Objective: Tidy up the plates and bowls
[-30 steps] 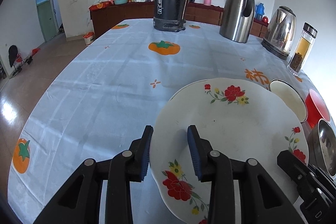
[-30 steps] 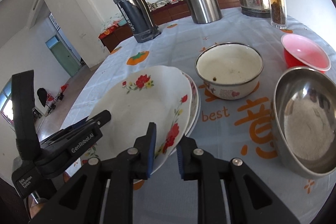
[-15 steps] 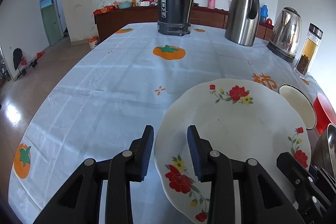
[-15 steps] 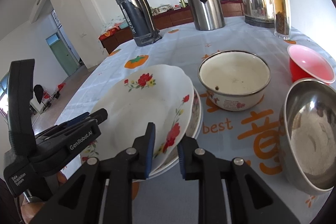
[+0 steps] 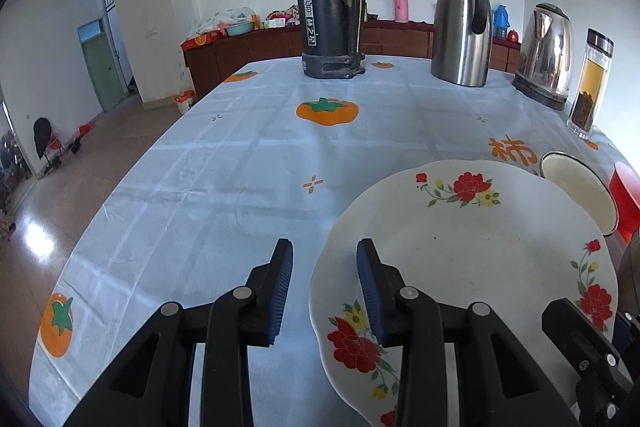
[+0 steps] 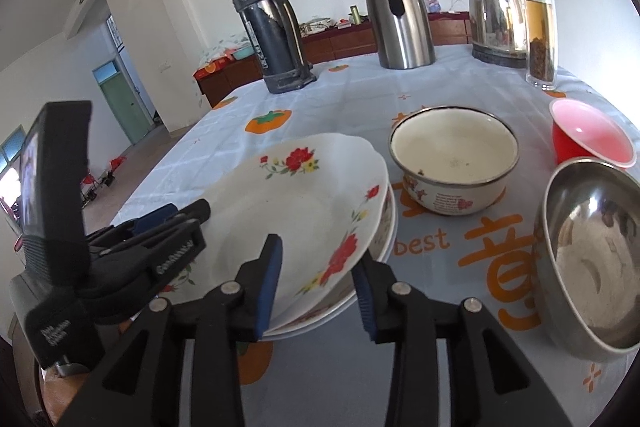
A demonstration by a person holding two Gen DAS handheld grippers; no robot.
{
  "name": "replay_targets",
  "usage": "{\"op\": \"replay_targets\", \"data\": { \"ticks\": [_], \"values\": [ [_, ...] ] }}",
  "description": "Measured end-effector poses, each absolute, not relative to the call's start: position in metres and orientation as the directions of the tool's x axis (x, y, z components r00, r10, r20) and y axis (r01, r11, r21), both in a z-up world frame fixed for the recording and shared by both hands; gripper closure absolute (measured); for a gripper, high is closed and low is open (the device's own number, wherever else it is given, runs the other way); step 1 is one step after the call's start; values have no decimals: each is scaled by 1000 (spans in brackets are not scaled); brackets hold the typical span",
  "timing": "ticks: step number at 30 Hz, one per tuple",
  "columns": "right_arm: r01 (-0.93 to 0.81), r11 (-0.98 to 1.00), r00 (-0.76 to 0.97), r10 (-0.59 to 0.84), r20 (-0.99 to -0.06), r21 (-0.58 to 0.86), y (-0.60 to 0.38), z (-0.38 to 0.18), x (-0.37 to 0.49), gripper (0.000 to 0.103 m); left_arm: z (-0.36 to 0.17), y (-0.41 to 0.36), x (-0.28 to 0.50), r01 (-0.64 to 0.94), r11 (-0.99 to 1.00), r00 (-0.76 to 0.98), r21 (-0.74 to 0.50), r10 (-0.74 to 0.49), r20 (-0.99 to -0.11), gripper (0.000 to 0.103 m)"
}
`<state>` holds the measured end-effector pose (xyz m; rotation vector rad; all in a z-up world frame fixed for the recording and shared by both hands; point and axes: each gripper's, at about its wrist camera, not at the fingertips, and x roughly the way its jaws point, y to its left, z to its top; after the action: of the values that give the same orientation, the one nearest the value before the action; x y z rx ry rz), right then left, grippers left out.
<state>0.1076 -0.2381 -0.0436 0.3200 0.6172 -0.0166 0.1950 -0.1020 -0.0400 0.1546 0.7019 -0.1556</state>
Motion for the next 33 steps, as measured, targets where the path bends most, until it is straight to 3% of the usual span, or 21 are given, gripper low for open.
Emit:
{"op": "replay_targets", "data": {
  "ticks": [13,22,27,33],
  "values": [
    [234,947,777,-47,-628,219,-227,-38,101,65,-42,-112,193,207,967,759,151,-62,-649,66],
    [261,943,716,-47,-696,205,-223,-40,104,65,-44,-113,193,219,965,747,146,-70,-661,66],
    [247,930,772,-20,-635,272,-229,-34,82,65,-36,-105,191,195,974,763,116,-77,-642,66],
    [269,937,822,-105,-559,221,-229,-26,49,65,-31,-102,184,191,975,789,114,-83,-609,58]
  ]
}}
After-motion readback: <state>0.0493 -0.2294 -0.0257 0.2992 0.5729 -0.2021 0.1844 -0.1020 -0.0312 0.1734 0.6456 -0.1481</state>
